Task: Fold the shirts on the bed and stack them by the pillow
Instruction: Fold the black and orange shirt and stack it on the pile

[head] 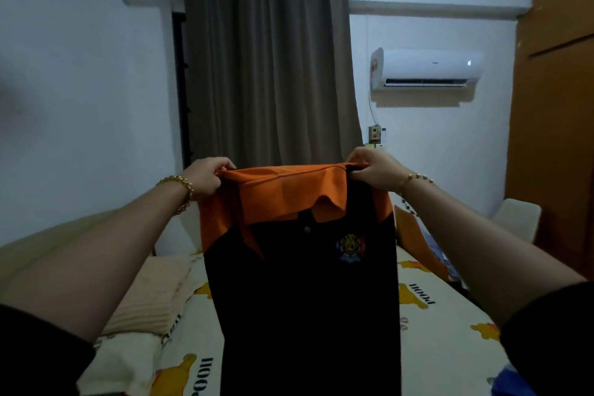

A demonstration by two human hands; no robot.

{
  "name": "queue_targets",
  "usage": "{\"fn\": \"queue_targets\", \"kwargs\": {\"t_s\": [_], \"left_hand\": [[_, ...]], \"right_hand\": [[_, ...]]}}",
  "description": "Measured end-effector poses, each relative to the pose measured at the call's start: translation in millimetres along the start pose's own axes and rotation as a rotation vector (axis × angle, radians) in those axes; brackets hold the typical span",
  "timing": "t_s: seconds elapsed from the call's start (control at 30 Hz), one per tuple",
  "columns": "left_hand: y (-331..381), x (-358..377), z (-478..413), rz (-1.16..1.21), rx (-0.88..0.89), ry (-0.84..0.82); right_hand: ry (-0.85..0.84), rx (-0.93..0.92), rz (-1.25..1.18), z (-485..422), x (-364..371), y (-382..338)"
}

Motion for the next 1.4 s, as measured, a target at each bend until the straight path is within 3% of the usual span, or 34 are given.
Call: {"fn": "queue_targets", "kwargs": {"t_s": [0.13, 0.27, 0.4, 0.47, 0.57, 0.63, 0.77, 0.83, 0.9, 1.07, 1.13, 1.2, 1.3, 1.4], "left_hand": [[-41.7, -15.2, -6.8, 0.295, -0.031, -0.033], [-62.4, -27.1, -14.2, 0.485, 0.012, -0.022], [-73.9, -37.5, -20.2, 0.169, 0.066, -0.023], [-75.2, -37.0, -24.8, 0.009, 0.086, 0.083], [-71.8, -33.0, -29.7, -0.048, 0.068, 0.293], [-70.9, -25.4, -35.9, -0.041, -0.014, 0.335], [-68.3, -7.8, -46.9, 0.127, -0.298, 0.173], [-65.6, 3.1, -49.1, 0.439, -0.334, 0.001], [-60.7, 16.2, -46.8, 0.723, -0.297, -0.173], [-47.5, 45.3, -52.5, 0.976, -0.08, -0.375], [-41.2, 54.8, -58.1, 0.943, -0.065, -0.409], [-45.6, 65.5, -68.2, 0.755, -0.116, -0.401], [-53.8, 77.4, -87.2, 0.666, -0.154, -0.195], [-53.0, 87.3, -102.0, 0.74, -0.156, -0.092]], "right_hand": [[0.122, -0.051, -0.037, -26.7, 23.7, -29.8], [0.219, 0.023, -0.16, -55.0, 41.7, -45.4], [0.256, 0.207, -0.118, -75.5, 50.4, -44.5], [0.253, 0.288, -0.077, -80.1, 52.4, -40.9], [0.201, 0.389, -0.031, -83.9, 57.5, -37.8], [0.131, 0.397, -0.053, -88.7, 62.8, -40.2], [-0.084, 0.319, -0.536, -100.6, 71.5, -50.2], [-0.169, 0.29, -0.832, -103.7, 77.0, -58.0], [-0.252, 0.222, -1.06, -109.7, 83.5, -68.4], [-0.39, 0.007, -1.247, -132.4, 99.4, -85.8], [-0.428, -0.077, -1.268, -137.6, 105.9, -88.0], [-0.441, -0.177, -1.336, -139.7, 111.0, -89.0], [-0.44, -0.291, -1.35, -139.5, 112.6, -85.3], [-0.338, -0.259, -1.132, -141.9, 115.0, -70.2]]}}
Point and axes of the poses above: each hand's wrist, its own z-axis away from the middle knuckle, its own x-axis out of the palm, y = z × x, the point moved 3 cm from there along -z, towards the middle knuckle, and after that the axes turned 14 degrees about -y, right-handed, at the moved point
